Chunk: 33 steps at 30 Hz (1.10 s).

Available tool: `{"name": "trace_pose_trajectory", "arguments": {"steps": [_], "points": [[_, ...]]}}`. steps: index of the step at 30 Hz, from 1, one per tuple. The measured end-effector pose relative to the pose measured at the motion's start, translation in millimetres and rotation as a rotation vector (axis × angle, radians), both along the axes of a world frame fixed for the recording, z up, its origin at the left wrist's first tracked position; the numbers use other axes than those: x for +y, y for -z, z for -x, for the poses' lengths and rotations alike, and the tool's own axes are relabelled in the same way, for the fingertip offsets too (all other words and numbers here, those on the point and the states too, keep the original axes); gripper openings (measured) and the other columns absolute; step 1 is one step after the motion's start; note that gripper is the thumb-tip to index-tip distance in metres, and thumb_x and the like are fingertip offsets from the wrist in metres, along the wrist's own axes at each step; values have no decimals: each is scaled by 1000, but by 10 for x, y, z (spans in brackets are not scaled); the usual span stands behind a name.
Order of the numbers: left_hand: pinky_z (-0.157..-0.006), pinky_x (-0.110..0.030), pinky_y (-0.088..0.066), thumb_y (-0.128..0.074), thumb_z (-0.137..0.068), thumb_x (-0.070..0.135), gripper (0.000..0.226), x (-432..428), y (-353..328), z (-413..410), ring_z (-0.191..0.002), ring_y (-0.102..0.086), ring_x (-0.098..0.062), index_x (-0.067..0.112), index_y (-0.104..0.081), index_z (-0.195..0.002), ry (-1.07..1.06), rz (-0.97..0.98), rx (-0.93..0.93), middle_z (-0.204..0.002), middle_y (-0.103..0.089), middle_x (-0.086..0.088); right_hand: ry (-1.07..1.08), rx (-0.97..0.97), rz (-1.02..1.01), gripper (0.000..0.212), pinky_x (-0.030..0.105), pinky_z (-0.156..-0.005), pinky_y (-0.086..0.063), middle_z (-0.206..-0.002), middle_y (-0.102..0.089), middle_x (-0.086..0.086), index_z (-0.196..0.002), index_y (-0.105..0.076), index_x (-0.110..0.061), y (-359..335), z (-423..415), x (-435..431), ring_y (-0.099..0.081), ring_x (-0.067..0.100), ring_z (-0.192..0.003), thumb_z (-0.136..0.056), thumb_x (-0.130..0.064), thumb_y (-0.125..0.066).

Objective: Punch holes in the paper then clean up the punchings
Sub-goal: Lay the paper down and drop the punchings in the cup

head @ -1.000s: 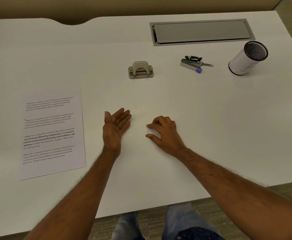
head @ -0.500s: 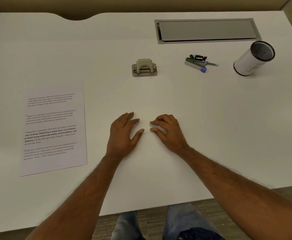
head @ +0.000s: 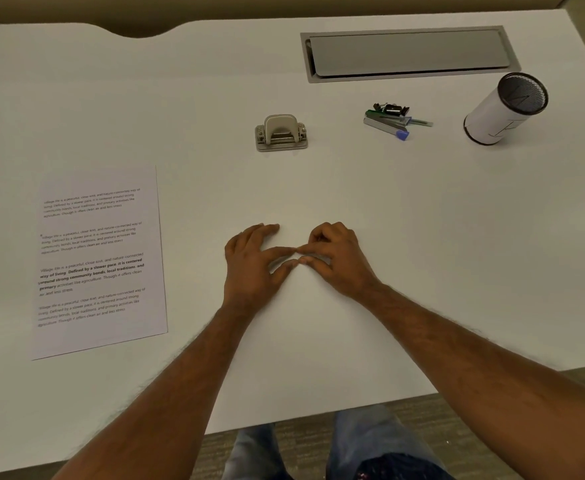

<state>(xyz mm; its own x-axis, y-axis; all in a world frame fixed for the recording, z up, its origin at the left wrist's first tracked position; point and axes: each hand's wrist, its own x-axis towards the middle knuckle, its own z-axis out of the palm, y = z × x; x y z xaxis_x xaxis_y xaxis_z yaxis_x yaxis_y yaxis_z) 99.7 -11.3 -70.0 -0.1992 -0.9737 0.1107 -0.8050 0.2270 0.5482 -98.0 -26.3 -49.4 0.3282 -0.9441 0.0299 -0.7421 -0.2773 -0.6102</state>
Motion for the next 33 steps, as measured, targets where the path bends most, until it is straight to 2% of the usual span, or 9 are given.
{"name": "trace_pose_trajectory", "arguments": {"steps": [4,8,13,16,19,23,28,30,33], "points": [[-106,-38,-28,-71,-84,45,24,3,26,-27,-132,-48,-18,29,-76,-101,-33,-8,71,-134,-61,5,-12,16,20,27,36,-84,-39,-95,-61,-7,-96,-76,-28,22,-25,-25,-53,17,-88,-86,-43,-56],[-107,-41,-31,-72,-84,42,22,-3,10,-24,-131,-49,-17,29,-77,-101,-41,-19,81,-133,-61,6,-35,42,38,23,36,-84,-38,-94,-60,-7,-93,-75,-27,43,-29,-33,-53,15,-86,-89,-38,-55],[-107,-39,-31,-70,-85,41,24,4,8,-35,-131,-49,-16,27,-75,-104,-35,-16,68,-133,-62,6,-64,182,106,23,38,-82,-34,-89,-58,-3,-87,-68,-21,75,-132,-18,-54,20,-82,-91,-29,-47],[-105,-43,-39,-68,-88,35,25,-13,-47,-64,-126,-55,-15,23,-73,-109,-50,2,115,-126,-67,5,-64,285,182,17,37,-77,-30,-87,-55,-1,-85,-63,-19,131,-169,14,-52,23,-79,-91,-23,-47],[-101,-47,-45,-66,-89,28,26,-45,-125,-118,-119,-60,-16,19,-71,-112,-104,-14,239,-123,-68,1,-52,308,189,20,37,-75,-29,-87,-54,1,-85,-61,-17,138,-197,36,-51,24,-78,-92,-21,-42],[-99,-49,-47,-64,-90,24,26,-79,-175,-188,-117,-61,-18,16,-70,-113,-139,-20,272,-123,-68,-1,64,218,28,17,37,-79,-28,-89,-52,-1,-83,-59,-18,75,-181,41,-51,22,-83,-87,-11,-45],[-102,-46,-46,-65,-89,28,27,-116,-246,-159,-118,-61,-17,16,-70,-113,-135,-8,250,-124,-68,0,192,11,-101,16,35,-83,-29,-92,-50,-5,-83,-56,-20,-42,-21,38,-47,16,-88,-91,-8,-49],[-104,-45,-44,-65,-89,31,30,-132,-281,-111,-120,-59,-19,17,-69,-115,-107,4,194,-127,-66,0,196,-15,-113,17,34,-85,-29,-92,-49,-6,-83,-54,-22,-78,37,31,-47,15,-89,-92,-9,-49],[-109,-45,-38,-62,-89,42,42,-163,-257,-31,-130,-51,-23,19,-63,-124,-24,-18,4,-138,-58,-2,177,21,-135,18,37,-86,-31,-93,-49,-6,-84,-52,-24,-95,108,9,-48,16,-89,-92,-9,-48]]}}
